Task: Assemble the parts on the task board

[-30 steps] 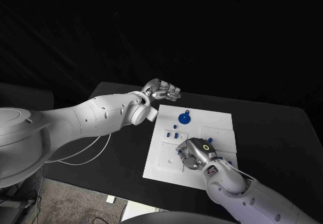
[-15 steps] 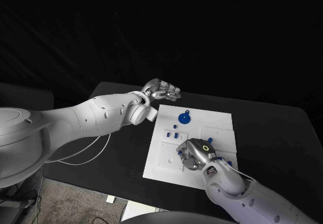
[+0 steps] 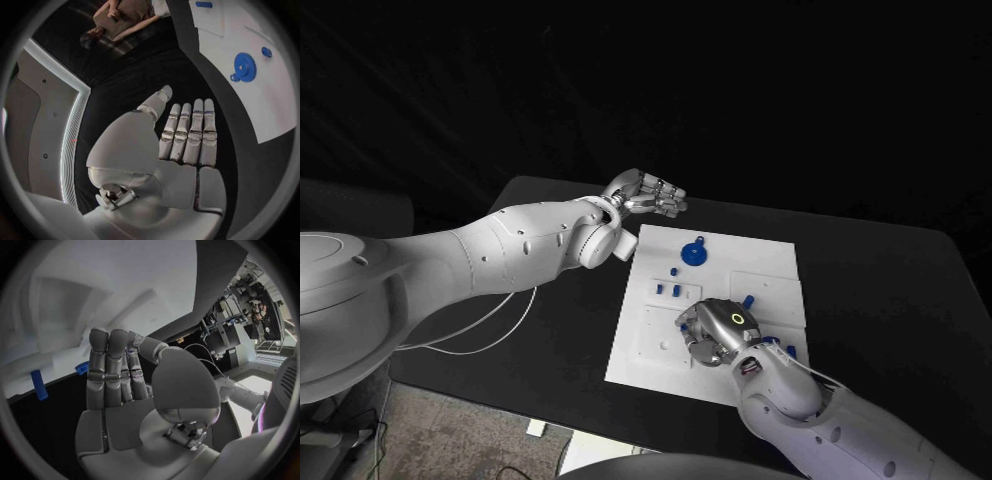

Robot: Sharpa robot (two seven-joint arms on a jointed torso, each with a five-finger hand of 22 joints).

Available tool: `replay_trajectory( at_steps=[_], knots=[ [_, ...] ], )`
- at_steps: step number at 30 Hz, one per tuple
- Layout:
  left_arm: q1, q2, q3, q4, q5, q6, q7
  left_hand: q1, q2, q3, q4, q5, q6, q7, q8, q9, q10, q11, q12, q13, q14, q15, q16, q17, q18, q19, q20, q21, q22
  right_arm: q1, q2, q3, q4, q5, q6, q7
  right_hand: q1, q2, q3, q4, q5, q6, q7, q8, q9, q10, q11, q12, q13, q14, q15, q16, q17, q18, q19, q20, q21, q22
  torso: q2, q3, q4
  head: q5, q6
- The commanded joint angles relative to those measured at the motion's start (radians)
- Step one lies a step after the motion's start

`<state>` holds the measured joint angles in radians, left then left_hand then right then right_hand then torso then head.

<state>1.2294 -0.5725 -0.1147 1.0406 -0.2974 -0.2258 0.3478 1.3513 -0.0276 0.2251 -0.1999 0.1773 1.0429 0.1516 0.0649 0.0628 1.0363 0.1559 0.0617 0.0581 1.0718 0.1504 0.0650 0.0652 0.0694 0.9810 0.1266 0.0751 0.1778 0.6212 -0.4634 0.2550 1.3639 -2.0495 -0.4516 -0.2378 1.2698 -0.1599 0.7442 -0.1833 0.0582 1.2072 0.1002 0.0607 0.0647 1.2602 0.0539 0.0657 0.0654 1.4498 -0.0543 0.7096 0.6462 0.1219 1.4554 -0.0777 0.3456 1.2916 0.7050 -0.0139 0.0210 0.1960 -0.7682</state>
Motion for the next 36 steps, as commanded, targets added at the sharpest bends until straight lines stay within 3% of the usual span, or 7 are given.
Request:
replay_trajectory(
  at_steps=[1, 3, 8, 19, 24, 30, 36],
  knots=[
    [0.001, 0.003, 0.001, 0.001, 0.003, 0.014, 0.004, 0.003, 0.01, -0.006, 0.0, 0.005, -0.007, -0.002, -0.002, 0.0, -0.006, 0.002, 0.002, 0.0, -0.008, 0.0, -0.005, -0.002, 0.007, 0.001, 0.006, 0.004, -0.002, -0.004, 0.0, -0.005, -0.006, 0.016, 0.046, 0.011, -0.017, -0.031, -0.028, 0.001, 0.009, -0.028, 0.006, 0.001, -0.002, -0.039, 0.011, -0.007, -0.007, -0.001, 0.011, 0.002, -0.003, 0.023, -0.003, 0.011, -0.021, -0.008, 0.0, -0.0001, 0.001, 0.0, 0.001],
    [0.001, 0.002, 0.001, 0.001, 0.003, 0.014, 0.004, 0.003, 0.01, -0.006, 0.0, 0.005, -0.007, -0.002, -0.002, 0.0, -0.006, 0.002, 0.002, 0.0, -0.008, 0.0, -0.005, -0.002, 0.007, 0.001, 0.006, 0.004, -0.002, -0.003, 0.0, -0.006, -0.007, 0.022, 0.04, 0.015, -0.018, -0.044, -0.064, 0.0, 0.033, -0.033, 0.007, 0.002, -0.001, -0.071, 0.019, -0.006, -0.007, -0.003, 0.017, 0.002, -0.007, 0.032, -0.003, 0.018, -0.048, -0.019, 0.0, -0.0004, 0.0005, -0.001, 0.0],
    [0.001, 0.002, 0.001, 0.001, 0.003, 0.015, 0.003, 0.003, 0.01, -0.007, 0.001, 0.005, -0.008, -0.002, -0.002, 0.0, -0.007, 0.002, 0.001, 0.0, -0.009, 0.0, -0.005, -0.001, 0.007, 0.0, 0.006, 0.004, -0.003, -0.003, -0.001, -0.008, -0.006, 0.037, 0.016, 0.024, -0.009, -0.052, -0.135, -0.007, 0.037, -0.05, 0.012, 0.001, -0.002, -0.124, 0.032, -0.007, -0.007, -0.005, 0.025, 0.001, -0.025, 0.045, 0.009, 0.03, -0.086, -0.045, 0.0, 0.0002, -0.0001, -0.002, 0.001],
    [0.001, -0.001, 0.001, 0.001, 0.003, 0.016, 0.001, 0.003, 0.01, -0.007, 0.001, 0.005, -0.008, -0.002, -0.002, 0.0, -0.007, 0.002, 0.001, 0.0, -0.009, 0.0, -0.005, -0.001, 0.007, 0.0, 0.006, 0.004, -0.003, -0.003, -0.014, -0.009, 0.024, 0.057, -0.043, 0.027, -0.003, -0.059, -0.165, -0.011, 0.047, -0.061, 0.015, 0.001, -0.002, -0.139, 0.035, -0.007, -0.007, -0.005, 0.027, 0.005, -0.039, 0.049, 0.02, 0.034, -0.105, -0.056, 0.0, 0.0011, -0.0001, -0.007, 0.003],
    [0.001, -0.002, 0.001, 0.001, 0.003, 0.016, 0.0, 0.004, 0.009, -0.01, 0.001, 0.004, -0.01, -0.001, -0.002, 0.0, -0.009, 0.003, 0.002, 0.0, -0.01, 0.001, -0.005, -0.001, 0.007, 0.001, 0.007, 0.004, -0.008, -0.002, -0.027, -0.005, 0.056, 0.074, -0.079, 0.029, 0.017, -0.065, -0.23, -0.004, 0.053, -0.085, 0.01, 0.001, -0.003, -0.183, 0.044, -0.007, -0.007, -0.008, 0.034, -0.001, -0.053, 0.053, 0.027, 0.041, -0.126, -0.075, -0.001, 0.001, -0.0003, -0.012, 0.009],
    [0.001, -0.005, 0.001, 0.001, 0.003, 0.015, 0.0, 0.004, 0.009, -0.01, 0.001, 0.004, -0.01, -0.001, -0.002, 0.0, -0.009, 0.003, 0.002, 0.0, -0.01, 0.001, -0.005, -0.001, 0.007, 0.001, 0.007, 0.004, -0.008, 0.004, -0.043, 0.018, 0.095, 0.092, -0.089, 0.026, 0.032, -0.069, -0.285, 0.019, 0.055, -0.109, 0.006, 0.001, -0.003, -0.202, 0.048, -0.007, -0.007, -0.009, 0.039, 0.0, -0.066, 0.055, 0.036, 0.046, -0.146, -0.098, 0.0, 0.001, -0.0007, -0.023, 0.019],
    [0.001, -0.008, 0.001, 0.002, 0.003, 0.015, 0.0, 0.006, 0.009, -0.011, 0.001, 0.004, -0.011, -0.001, -0.002, 0.0, -0.01, 0.003, 0.002, 0.0, -0.012, 0.002, -0.005, -0.002, 0.008, 0.001, 0.007, 0.004, -0.009, 0.023, -0.08, 0.064, 0.146, 0.117, -0.04, 0.01, 0.034, -0.061, -0.282, 0.023, 0.051, -0.111, 0.006, 0.001, -0.003, -0.17, 0.04, -0.007, -0.007, -0.001, 0.032, 0.01, -0.067, 0.054, 0.045, 0.041, -0.143, -0.099, 0.0, 0.0005, -0.0008, -0.043, 0.033]
  ],
)
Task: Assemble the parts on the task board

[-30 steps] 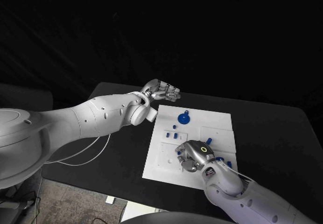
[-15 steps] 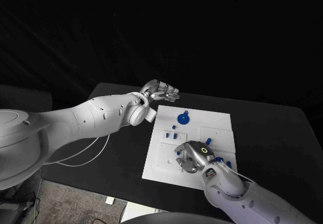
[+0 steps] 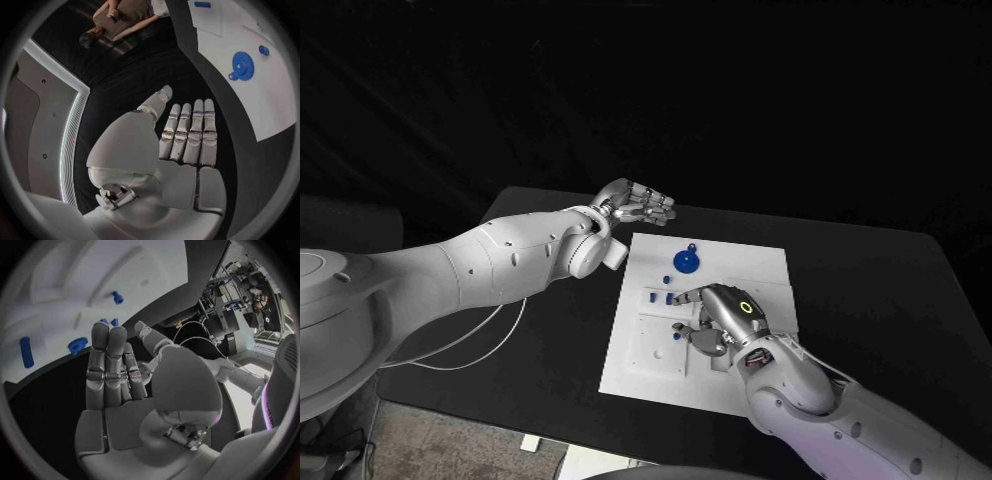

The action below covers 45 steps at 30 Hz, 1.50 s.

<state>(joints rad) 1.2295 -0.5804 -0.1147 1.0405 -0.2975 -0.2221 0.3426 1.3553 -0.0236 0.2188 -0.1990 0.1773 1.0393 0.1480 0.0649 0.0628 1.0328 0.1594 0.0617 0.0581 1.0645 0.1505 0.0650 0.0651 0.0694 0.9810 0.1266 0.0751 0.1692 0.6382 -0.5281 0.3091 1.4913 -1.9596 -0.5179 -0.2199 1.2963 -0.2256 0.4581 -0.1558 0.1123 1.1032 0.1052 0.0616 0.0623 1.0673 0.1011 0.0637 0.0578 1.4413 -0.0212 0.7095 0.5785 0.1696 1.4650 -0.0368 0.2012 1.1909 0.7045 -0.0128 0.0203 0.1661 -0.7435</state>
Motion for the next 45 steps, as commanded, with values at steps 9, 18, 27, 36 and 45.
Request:
replay_trajectory(
  at_steps=[9, 18, 27, 36, 45],
  knots=[
    [0.001, -0.01, 0.001, 0.011, 0.003, 0.006, 0.01, 0.002, 0.005, -0.005, 0.0, 0.004, -0.007, 0.003, -0.002, 0.0, -0.006, -0.001, 0.002, 0.0, -0.005, 0.001, -0.005, -0.002, 0.008, 0.001, 0.007, 0.004, -0.001, 0.048, -0.096, 0.066, 0.028, 0.047, 0.172, -0.031, -0.027, -0.006, 0.132, -0.037, -0.001, -0.006, 0.002, 0.0, 0.0, 0.098, -0.023, -0.005, 0.001, 0.005, -0.013, 0.044, 0.023, -0.012, 0.031, -0.016, 0.061, 0.05, 0.0, -0.001, -0.0013, -0.037, 0.021],
    [0.001, -0.015, 0.001, 0.017, 0.003, 0.003, 0.011, 0.004, 0.004, -0.006, 0.0, 0.005, -0.009, 0.003, -0.003, 0.0, -0.004, -0.001, 0.002, 0.0, -0.003, 0.001, -0.005, -0.001, 0.008, 0.003, 0.007, 0.006, -0.004, 0.07, -0.126, 0.077, -0.02, 0.02, 0.223, -0.065, -0.002, -0.009, 0.053, -0.012, -0.037, -0.031, 0.01, 0.0, 0.0, 0.039, -0.01, -0.005, 0.001, -0.001, -0.003, 0.033, 0.008, 0.0, 0.03, -0.004, 0.017, 0.031, 0.001, 0.0012, 0.0011, -0.045, 0.025],
    [0.001, -0.014, 0.001, 0.017, 0.003, 0.003, 0.011, 0.004, 0.004, -0.006, 0.0, 0.005, -0.009, 0.003, -0.003, 0.0, -0.004, -0.001, 0.002, 0.0, -0.003, 0.001, -0.005, -0.001, 0.008, 0.003, 0.007, 0.006, -0.004, 0.073, -0.115, 0.078, -0.065, -0.001, 0.273, -0.08, 0.012, -0.006, 0.001, 0.001, -0.051, -0.039, -0.007, 0.0, 0.0, 0.016, -0.006, -0.005, 0.001, -0.007, 0.001, 0.032, -0.001, 0.002, 0.03, 0.001, 0.0, 0.019, 0.002, 0.0007, 0.002, -0.049, 0.023],
    [0.001, -0.014, 0.001, 0.016, 0.003, 0.004, 0.011, 0.004, 0.003, -0.006, 0.0, 0.004, -0.011, 0.004, -0.002, 0.0, -0.004, -0.001, 0.002, 0.0, -0.003, 0.001, -0.005, -0.001, 0.008, 0.003, 0.007, 0.006, -0.006, 0.073, -0.107, 0.078, -0.095, -0.019, 0.325, -0.091, 0.006, 0.001, 0.038, -0.009, -0.055, -0.027, -0.007, 0.0, 0.0, 0.045, -0.012, -0.005, 0.001, -0.007, -0.003, 0.037, 0.0, -0.004, 0.031, -0.004, 0.001, 0.025, 0.001, -0.0001, 0.001, -0.054, 0.021],
    [0.001, -0.013, 0.001, 0.016, 0.003, 0.005, 0.011, 0.004, 0.003, -0.006, 0.0, 0.004, -0.011, 0.004, -0.002, 0.0, -0.004, -0.001, 0.002, 0.0, -0.003, 0.001, -0.005, -0.001, 0.008, 0.003, 0.007, 0.006, -0.006, 0.073, -0.094, 0.076, -0.112, -0.025, 0.331, -0.089, -0.015, 0.011, 0.168, -0.019, -0.063, 0.026, 0.007, 0.003, 0.001, 0.136, -0.03, -0.005, 0.001, -0.002, -0.017, 0.048, 0.011, -0.014, 0.036, -0.018, 0.026, 0.055, 0.002, 0.001, 0.0019, -0.055, 0.022]
  ],
)
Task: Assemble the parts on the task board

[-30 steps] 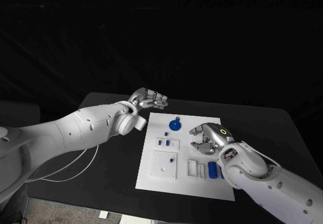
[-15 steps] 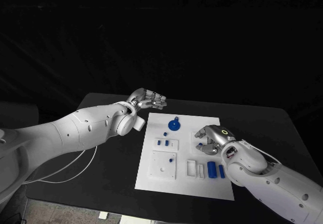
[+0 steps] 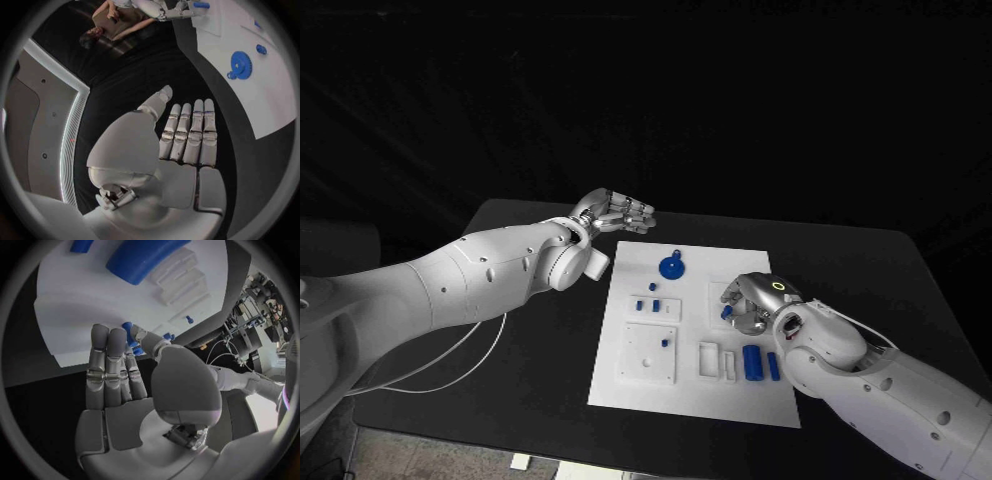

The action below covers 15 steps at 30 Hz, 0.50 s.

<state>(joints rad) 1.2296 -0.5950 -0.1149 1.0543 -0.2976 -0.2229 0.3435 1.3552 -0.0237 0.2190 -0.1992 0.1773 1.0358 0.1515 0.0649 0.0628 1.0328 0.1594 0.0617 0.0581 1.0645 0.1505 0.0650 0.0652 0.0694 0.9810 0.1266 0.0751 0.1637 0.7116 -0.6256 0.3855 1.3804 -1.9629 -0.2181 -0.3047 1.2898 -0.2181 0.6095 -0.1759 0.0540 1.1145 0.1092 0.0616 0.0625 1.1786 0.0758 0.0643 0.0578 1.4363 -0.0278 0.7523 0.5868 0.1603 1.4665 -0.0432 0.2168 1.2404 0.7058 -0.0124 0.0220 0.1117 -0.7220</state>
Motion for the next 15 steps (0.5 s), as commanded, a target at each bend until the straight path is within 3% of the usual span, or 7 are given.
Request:
replay_trajectory(
  at_steps=[1, 15],
  knots=[
    [0.001, 0.002, 0.001, 0.002, 0.003, 0.005, 0.01, 0.004, 0.003, -0.006, 0.0, 0.004, -0.008, 0.0, -0.002, 0.0, -0.004, -0.001, 0.002, 0.0, -0.003, 0.001, -0.005, -0.001, 0.008, 0.003, 0.007, 0.006, -0.001, 0.0, 0.004, 0.0, -0.001, -0.021, 0.029, -0.003, -0.013, 0.003, 0.031, 0.002, -0.003, 0.025, 0.002, 0.0, 0.0, 0.039, -0.008, -0.008, 0.0, 0.005, -0.012, 0.007, 0.005, -0.009, 0.035, -0.015, 0.021, 0.012, 0.0, 0.0006, -0.0001, 0.0, 0.0],
    [0.001, 0.003, 0.001, 0.001, 0.003, 0.007, 0.009, 0.004, 0.004, -0.007, 0.002, 0.004, -0.008, 0.0, -0.002, 0.0, -0.004, -0.001, 0.002, 0.0, -0.003, 0.001, -0.005, -0.001, 0.008, 0.004, 0.007, 0.006, -0.004, 0.0, 0.008, -0.001, 0.003, -0.025, 0.013, 0.001, -0.009, 0.041, 0.034, 0.013, -0.006, 0.095, -0.018, 0.006, 0.004, 0.134, -0.04, -0.003, 0.004, 0.008, -0.028, 0.01, 0.017, -0.034, 0.035, -0.033, 0.069, 0.039, 0.0, -0.0003, -0.0003, -0.001, -0.003]
  ],
)
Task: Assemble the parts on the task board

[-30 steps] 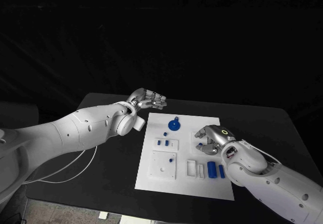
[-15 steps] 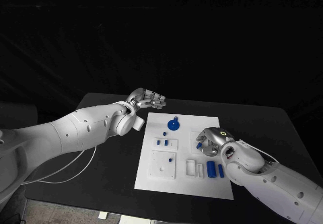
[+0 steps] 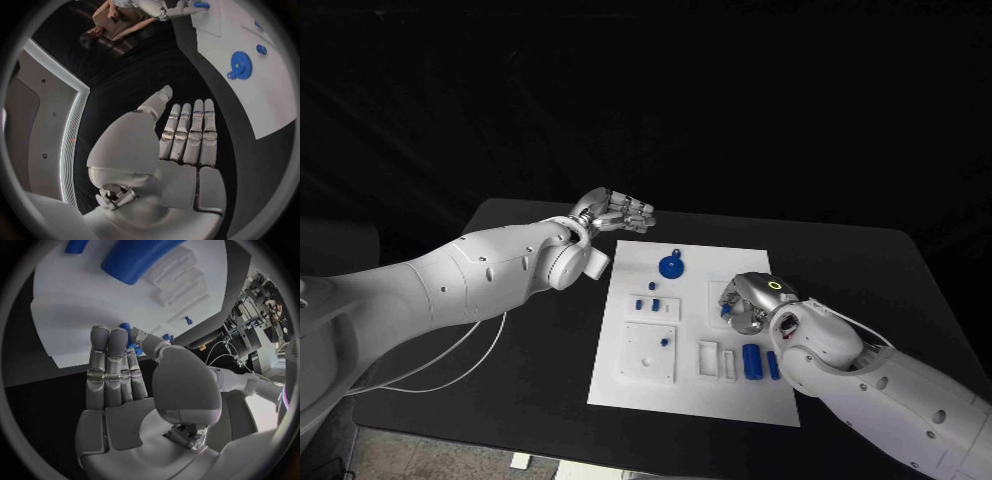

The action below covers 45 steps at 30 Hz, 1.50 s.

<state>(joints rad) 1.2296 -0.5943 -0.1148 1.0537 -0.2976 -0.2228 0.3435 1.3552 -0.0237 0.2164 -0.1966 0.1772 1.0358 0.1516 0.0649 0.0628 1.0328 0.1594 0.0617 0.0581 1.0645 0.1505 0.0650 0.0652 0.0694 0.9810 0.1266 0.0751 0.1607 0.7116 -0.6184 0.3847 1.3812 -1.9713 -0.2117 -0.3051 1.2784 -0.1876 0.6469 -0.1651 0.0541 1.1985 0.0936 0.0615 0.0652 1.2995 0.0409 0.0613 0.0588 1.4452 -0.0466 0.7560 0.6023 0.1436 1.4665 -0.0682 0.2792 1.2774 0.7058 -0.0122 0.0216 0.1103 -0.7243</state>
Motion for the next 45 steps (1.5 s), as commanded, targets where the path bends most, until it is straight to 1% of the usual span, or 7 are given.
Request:
replay_trajectory(
  at_steps=[1, 8, 13, 18, 34, 38, 45],
  knots=[
    [0.001, 0.002, 0.001, 0.001, 0.003, 0.007, 0.009, 0.004, 0.004, -0.004, 0.0, 0.004, -0.008, 0.0, -0.002, 0.0, -0.004, -0.001, 0.002, 0.0, -0.003, 0.001, -0.005, -0.001, 0.008, 0.004, 0.007, 0.006, -0.001, 0.0, 0.001, -0.001, 0.003, -0.018, 0.005, 0.001, 0.005, 0.014, -0.005, 0.002, -0.006, 0.019, -0.004, 0.007, 0.002, 0.022, -0.008, 0.0, 0.003, -0.001, -0.011, 0.006, 0.002, -0.018, 0.035, -0.009, 0.009, 0.003, 0.0, -0.0005, 0.0001, 0.0, -0.001],
    [0.001, 0.003, 0.001, 0.0, 0.003, 0.007, 0.009, 0.004, 0.004, -0.004, 0.0, 0.004, -0.008, 0.0, -0.002, 0.0, -0.004, -0.001, 0.002, 0.0, -0.003, 0.001, -0.005, -0.001, 0.008, 0.004, 0.007, 0.006, -0.001, 0.0, 0.003, -0.001, 0.005, -0.036, -0.03, -0.008, 0.021, 0.045, 0.01, -0.019, -0.006, 0.076, -0.017, 0.005, 0.005, 0.079, -0.024, 0.0, 0.004, 0.002, -0.026, 0.007, 0.008, -0.031, 0.039, -0.025, 0.057, 0.027, 0.0, -0.0006, 0.0005, -0.002, -0.003],
    [0.001, 0.003, 0.001, -0.001, 0.003, 0.008, 0.009, 0.004, 0.004, -0.004, 0.0, 0.004, -0.008, 0.0, -0.002, 0.0, -0.004, -0.001, 0.002, 0.0, -0.003, 0.001, -0.005, -0.001, 0.008, 0.004, 0.007, 0.006, -0.001, 0.0, 0.001, -0.001, 0.017, -0.041, -0.067, -0.013, 0.002, 0.049, 0.029, -0.041, -0.006, 0.088, -0.02, 0.003, 0.005, 0.089, -0.027, -0.001, 0.004, 0.004, -0.029, 0.007, 0.019, -0.039, 0.037, -0.031, 0.083, 0.051, 0.0, -0.0006, 0.0004, -0.002, -0.003],
    [0.001, 0.003, 0.001, -0.003, 0.003, 0.008, 0.01, 0.004, 0.005, -0.004, 0.001, 0.004, -0.006, -0.001, -0.002, 0.0, -0.005, -0.001, 0.002, 0.0, -0.004, 0.001, -0.005, -0.001, 0.008, 0.004, 0.007, 0.007, -0.004, -0.001, -0.007, 0.0, 0.046, -0.021, -0.088, -0.014, -0.002, 0.05, 0.03, -0.045, -0.006, 0.092, -0.021, 0.003, 0.005, 0.093, -0.028, -0.001, 0.004, 0.005, -0.03, 0.006, 0.022, -0.04, 0.038, -0.032, 0.098, 0.059, -0.001, -0.0007, 0.0, 0.0, -0.001],
    [0.001, 0.002, 0.001, -0.005, 0.003, 0.007, 0.01, 0.004, 0.005, -0.004, 0.001, 0.004, -0.006, -0.001, -0.002, 0.0, -0.005, -0.001, 0.002, 0.0, -0.004, 0.001, -0.005, -0.001, 0.008, 0.004, 0.007, 0.007, -0.004, -0.001, -0.012, 0.003, 0.178, 0.151, -0.069, 0.015, -0.008, 0.068, 0.014, -0.057, -0.006, 0.09, -0.02, 0.003, 0.005, 0.091, -0.028, -0.001, 0.004, 0.007, -0.03, 0.0, 0.029, -0.036, 0.038, -0.032, 0.091, 0.064, 0.0, -0.0013, -0.0002, 0.024, -0.011],
    [0.001, 0.005, 0.001, -0.006, 0.003, 0.006, 0.01, 0.004, 0.005, -0.004, 0.001, 0.004, -0.006, -0.001, -0.002, 0.0, -0.005, -0.001, 0.002, 0.0, -0.004, 0.001, -0.005, -0.001, 0.008, 0.004, 0.007, 0.007, -0.004, -0.002, 0.001, -0.013, 0.192, 0.151, -0.073, 0.027, -0.008, 0.068, 0.013, -0.058, -0.006, 0.09, -0.02, 0.003, 0.005, 0.091, -0.028, -0.001, 0.004, 0.007, -0.029, -0.001, 0.028, -0.036, 0.038, -0.032, 0.09, 0.063, -0.001, -0.0015, -0.0007, 0.037, -0.014],
    [0.001, 0.011, 0.001, -0.007, 0.003, 0.007, 0.01, 0.004, 0.005, -0.005, 0.001, 0.004, -0.007, 0.0, -0.002, 0.0, -0.006, -0.001, 0.002, 0.0, -0.004, 0.001, -0.005, -0.001, 0.008, 0.004, 0.007, 0.008, -0.008, -0.01, 0.035, -0.062, 0.199, 0.1, -0.092, 0.047, -0.008, 0.071, 0.011, -0.062, -0.006, 0.09, -0.02, 0.003, 0.005, 0.09, -0.028, -0.001, 0.004, 0.007, -0.029, -0.003, 0.029, -0.036, 0.038, -0.032, 0.09, 0.064, 0.0, -0.0005, 0.0016, 0.055, -0.021]
  ],
)
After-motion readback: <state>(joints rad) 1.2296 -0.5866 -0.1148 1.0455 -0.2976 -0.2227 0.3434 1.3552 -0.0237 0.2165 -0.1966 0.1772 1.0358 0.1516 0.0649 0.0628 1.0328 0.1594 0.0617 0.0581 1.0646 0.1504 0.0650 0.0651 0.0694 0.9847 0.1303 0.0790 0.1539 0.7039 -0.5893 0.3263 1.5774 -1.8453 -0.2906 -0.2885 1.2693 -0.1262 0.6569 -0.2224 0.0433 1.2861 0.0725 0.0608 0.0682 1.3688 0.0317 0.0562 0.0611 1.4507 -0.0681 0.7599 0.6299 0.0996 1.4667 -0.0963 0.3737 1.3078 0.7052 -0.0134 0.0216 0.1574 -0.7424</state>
